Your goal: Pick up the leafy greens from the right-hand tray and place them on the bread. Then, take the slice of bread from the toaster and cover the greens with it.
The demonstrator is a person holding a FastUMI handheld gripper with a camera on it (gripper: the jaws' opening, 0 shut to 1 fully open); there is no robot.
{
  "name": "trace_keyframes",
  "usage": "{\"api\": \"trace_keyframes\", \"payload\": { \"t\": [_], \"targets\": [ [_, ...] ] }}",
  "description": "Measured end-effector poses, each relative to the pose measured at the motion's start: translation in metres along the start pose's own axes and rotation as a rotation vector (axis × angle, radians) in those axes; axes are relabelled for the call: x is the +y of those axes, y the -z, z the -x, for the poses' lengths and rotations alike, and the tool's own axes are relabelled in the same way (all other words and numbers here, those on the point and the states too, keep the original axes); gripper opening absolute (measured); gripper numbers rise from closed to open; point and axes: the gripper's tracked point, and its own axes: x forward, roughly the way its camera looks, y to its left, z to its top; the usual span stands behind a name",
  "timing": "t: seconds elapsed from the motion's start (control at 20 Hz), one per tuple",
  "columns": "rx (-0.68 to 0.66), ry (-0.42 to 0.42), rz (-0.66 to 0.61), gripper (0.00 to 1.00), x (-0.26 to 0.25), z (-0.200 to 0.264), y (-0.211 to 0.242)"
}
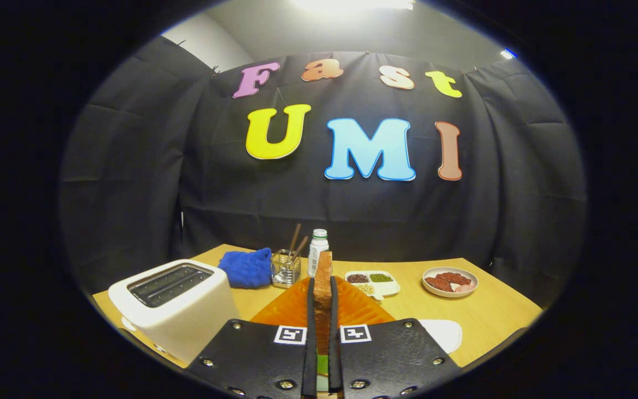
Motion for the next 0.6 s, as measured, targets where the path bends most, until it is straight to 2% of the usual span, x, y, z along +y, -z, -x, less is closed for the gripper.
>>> {"api": "trace_keyframes", "payload": {
  "t": [0.15,0.3,0.6],
  "targets": [
    [0.013,-0.015,0.004,0.08,-0.015,0.005,0.014],
    [0.001,-0.08,-0.002,0.08,-0.01,0.013,0.023],
    [-0.007,-0.158,-0.006,0.08,0.0,0.023,0.039]
  ]
}}
